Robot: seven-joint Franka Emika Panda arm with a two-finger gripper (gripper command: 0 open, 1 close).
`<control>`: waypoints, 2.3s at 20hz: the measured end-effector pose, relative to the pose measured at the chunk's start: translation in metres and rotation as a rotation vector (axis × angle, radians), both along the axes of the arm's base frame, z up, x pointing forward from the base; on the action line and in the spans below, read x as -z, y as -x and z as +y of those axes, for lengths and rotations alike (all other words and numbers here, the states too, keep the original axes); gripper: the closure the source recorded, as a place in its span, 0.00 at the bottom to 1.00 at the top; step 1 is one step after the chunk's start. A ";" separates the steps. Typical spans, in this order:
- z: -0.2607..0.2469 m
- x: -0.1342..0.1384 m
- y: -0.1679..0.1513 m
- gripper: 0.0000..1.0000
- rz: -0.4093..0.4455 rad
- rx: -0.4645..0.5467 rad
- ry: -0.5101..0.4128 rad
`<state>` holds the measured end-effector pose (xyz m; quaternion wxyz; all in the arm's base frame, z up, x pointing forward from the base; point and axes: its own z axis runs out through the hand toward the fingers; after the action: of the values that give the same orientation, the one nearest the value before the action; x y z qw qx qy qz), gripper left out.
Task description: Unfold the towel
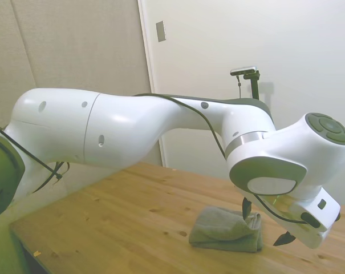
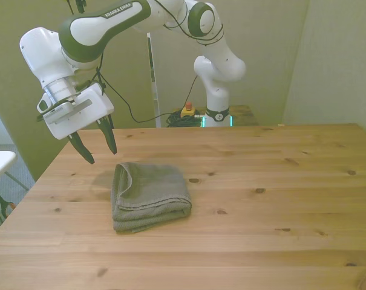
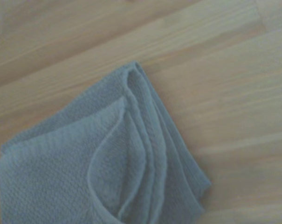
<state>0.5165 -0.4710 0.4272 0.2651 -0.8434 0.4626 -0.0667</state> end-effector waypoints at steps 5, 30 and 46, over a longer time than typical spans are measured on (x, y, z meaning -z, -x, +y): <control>0.010 0.017 -0.013 0.00 -0.035 -0.027 -0.051; 0.067 0.065 -0.055 1.00 -0.052 -0.077 -0.191; 0.067 0.073 -0.055 1.00 -0.050 -0.068 -0.209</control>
<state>0.5710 -0.4041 0.3541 0.3653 -0.8243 0.4314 -0.0300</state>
